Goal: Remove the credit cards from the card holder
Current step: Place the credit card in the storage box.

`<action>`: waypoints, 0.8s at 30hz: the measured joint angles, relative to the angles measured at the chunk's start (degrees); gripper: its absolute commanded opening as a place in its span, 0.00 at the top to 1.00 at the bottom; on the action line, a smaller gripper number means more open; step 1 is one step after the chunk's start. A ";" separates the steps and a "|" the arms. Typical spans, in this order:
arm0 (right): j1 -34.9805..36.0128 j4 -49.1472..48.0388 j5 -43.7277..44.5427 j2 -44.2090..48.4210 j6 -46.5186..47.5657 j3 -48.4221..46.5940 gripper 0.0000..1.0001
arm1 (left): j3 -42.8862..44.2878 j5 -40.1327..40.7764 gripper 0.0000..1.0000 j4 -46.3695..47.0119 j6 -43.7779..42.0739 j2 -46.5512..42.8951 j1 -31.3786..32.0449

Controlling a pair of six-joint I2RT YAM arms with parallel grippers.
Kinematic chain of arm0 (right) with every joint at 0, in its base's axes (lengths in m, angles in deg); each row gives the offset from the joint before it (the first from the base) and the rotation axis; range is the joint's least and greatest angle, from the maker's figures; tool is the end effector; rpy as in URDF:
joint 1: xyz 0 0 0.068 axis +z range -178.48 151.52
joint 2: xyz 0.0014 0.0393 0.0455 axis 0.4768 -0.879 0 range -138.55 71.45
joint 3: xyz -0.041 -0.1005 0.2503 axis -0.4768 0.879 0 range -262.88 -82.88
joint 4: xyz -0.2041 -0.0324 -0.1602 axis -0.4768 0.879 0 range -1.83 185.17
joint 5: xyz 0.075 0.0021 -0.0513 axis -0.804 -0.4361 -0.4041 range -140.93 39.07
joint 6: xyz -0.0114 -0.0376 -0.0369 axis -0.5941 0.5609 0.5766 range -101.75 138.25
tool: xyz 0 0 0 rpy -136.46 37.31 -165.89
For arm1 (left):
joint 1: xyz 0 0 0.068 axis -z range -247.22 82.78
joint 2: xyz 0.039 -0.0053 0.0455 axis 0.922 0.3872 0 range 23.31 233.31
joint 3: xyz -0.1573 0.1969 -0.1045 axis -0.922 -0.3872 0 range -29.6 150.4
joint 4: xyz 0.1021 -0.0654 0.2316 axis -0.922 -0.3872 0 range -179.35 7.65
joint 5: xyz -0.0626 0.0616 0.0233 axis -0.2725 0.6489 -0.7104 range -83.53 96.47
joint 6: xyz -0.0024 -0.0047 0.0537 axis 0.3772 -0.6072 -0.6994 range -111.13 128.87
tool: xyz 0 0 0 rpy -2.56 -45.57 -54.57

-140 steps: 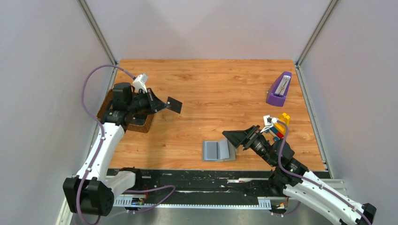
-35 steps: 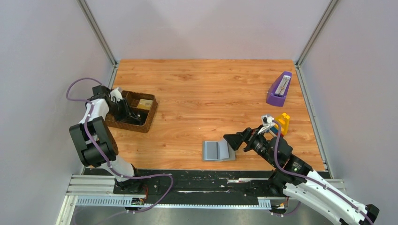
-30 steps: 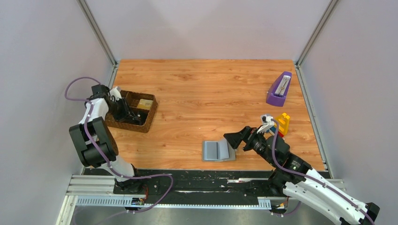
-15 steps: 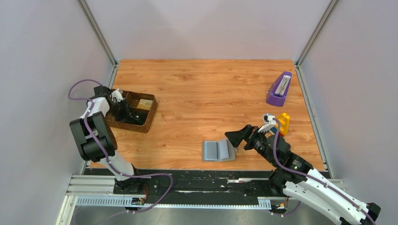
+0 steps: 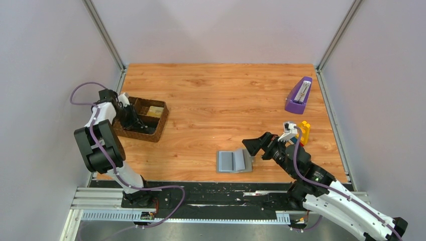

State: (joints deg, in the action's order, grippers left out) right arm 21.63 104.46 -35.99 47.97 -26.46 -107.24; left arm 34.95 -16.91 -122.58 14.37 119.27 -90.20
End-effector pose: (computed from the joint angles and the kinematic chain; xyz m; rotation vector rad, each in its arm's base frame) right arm 0.0881 0.0911 0.2537 0.1011 1.9291 0.9072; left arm 0.3013 0.1125 0.1984 -0.5817 2.6632 -0.4902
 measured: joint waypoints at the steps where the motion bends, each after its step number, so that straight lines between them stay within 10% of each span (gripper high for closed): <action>1: 0.00 0.63 0.55 -0.07 -0.76 -0.04 0.00 | 0.55 0.02 0.66 -0.31 0.11 0.00 0.00; 6: 0.00 5.14 3.06 -2.47 -3.87 -1.81 0.00 | 1.70 0.50 0.39 -0.81 0.81 -2.95 0.00; 9: -0.02 8.15 3.63 -5.05 -4.96 -3.80 0.00 | 2.01 0.61 0.03 -1.11 1.29 -7.04 0.02; 24: 0.00 14.69 0.63 -15.26 -9.46 -5.14 0.26 | 2.71 -2.95 0.00 -1.27 3.19 -22.32 12.98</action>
State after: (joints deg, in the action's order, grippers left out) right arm 21.63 119.15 -35.35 32.71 -35.93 -112.38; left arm 37.66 -19.86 -123.84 17.56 96.96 -77.22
